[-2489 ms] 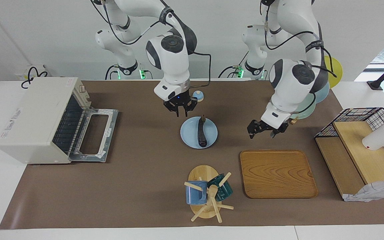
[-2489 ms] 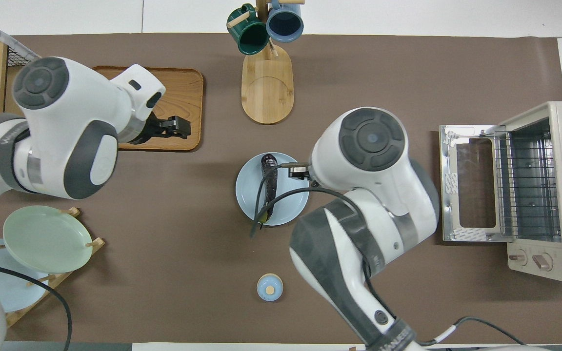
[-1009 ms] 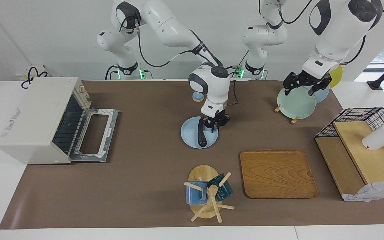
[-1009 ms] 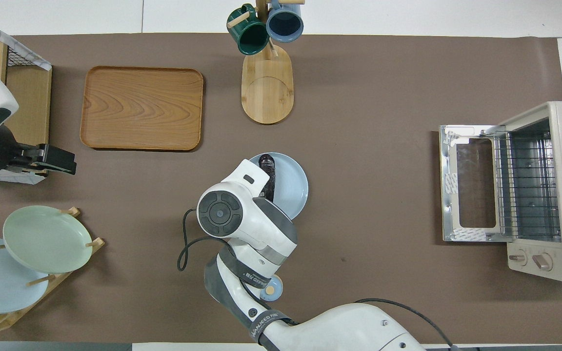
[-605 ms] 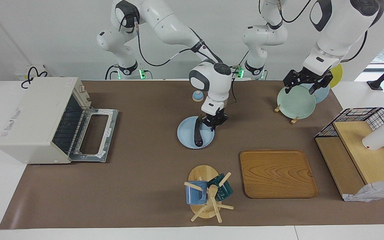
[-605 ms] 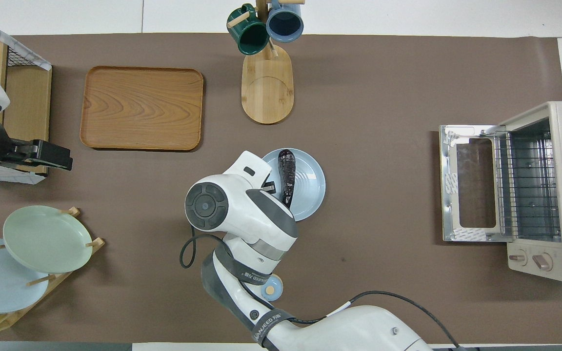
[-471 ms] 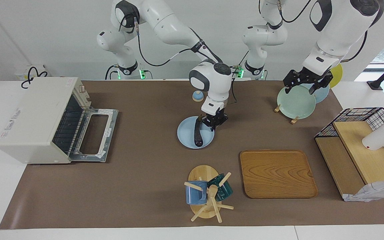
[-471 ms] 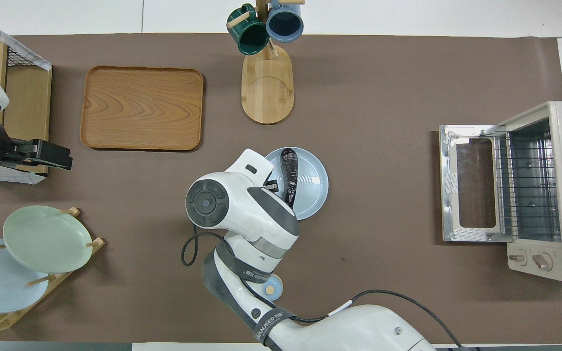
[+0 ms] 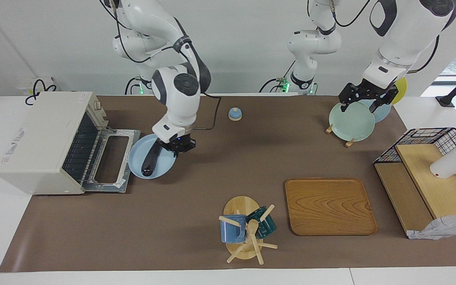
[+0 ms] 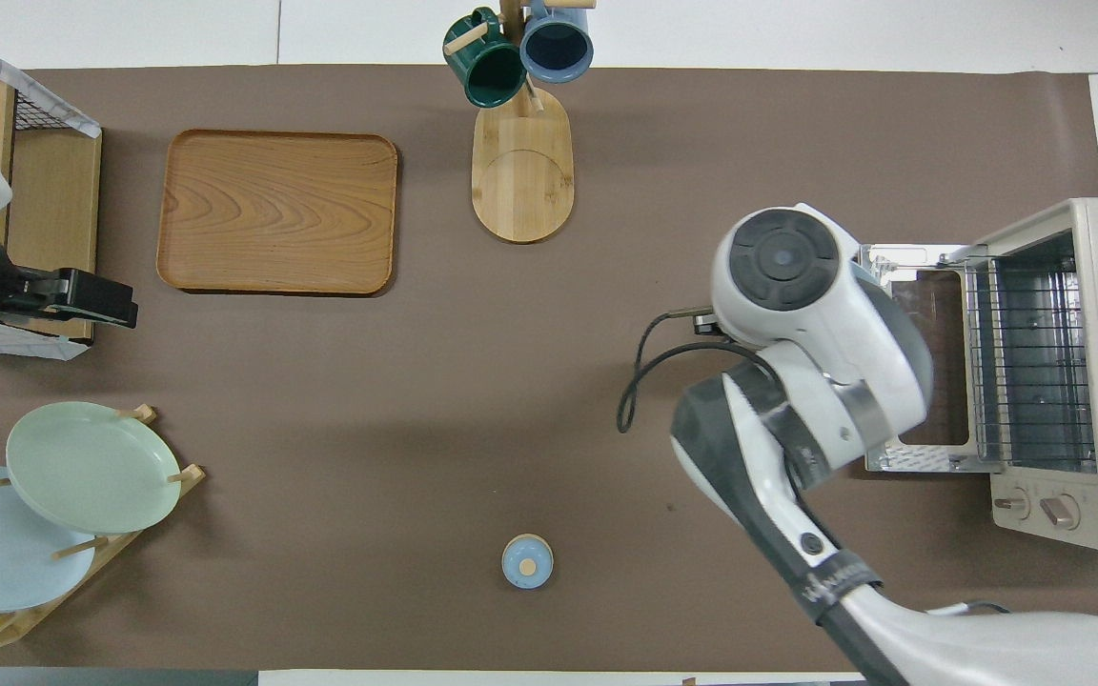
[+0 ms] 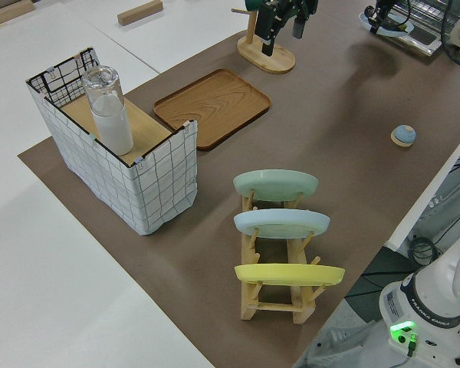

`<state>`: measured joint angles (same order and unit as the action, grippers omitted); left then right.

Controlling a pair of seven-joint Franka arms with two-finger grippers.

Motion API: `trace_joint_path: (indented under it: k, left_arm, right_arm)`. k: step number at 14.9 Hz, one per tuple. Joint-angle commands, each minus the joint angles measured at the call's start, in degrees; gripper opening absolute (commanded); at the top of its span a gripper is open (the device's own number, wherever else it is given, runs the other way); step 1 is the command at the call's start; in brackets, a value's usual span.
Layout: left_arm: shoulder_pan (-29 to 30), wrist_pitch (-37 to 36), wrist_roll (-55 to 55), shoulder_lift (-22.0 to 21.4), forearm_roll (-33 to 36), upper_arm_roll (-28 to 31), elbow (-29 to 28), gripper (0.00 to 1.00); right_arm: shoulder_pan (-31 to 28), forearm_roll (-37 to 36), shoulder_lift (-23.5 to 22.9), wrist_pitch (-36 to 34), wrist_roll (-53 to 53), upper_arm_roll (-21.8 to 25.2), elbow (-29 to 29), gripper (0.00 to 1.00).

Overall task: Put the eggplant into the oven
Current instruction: 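Carry the plate into the oven with the right gripper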

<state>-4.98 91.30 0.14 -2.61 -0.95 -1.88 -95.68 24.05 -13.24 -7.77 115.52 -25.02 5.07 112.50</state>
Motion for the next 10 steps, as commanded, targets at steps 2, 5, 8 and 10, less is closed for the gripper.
trace_joint_path:
  k: [2, 5, 8, 10]
  left_arm:
    - [0.40, 0.02, 0.38, 0.24, 0.95, 0.56, -0.12, 1.00]
    - [0.06, -0.16, 0.21, 0.06, 0.95, 0.56, -0.48, 1.00]
    - [0.06, -0.25, 0.03, -0.20, 0.95, 0.56, -0.56, 1.00]
    - [-0.12, -0.16, 0.03, -0.46, 0.95, 0.56, -0.48, 1.00]
  right_arm:
    - [-11.89, -1.52, 9.61, 2.51, 10.74, -1.03, 11.15, 0.00]
    - [-21.82, -1.35, 9.88, 3.91, 21.74, -1.11, 12.47, 0.00]
    - [-26.42, -1.09, 11.46, 12.15, 26.77, -1.12, 18.51, 0.00]
    - [-26.60, -1.09, 12.25, 16.30, 26.25, -1.12, 21.70, 0.00]
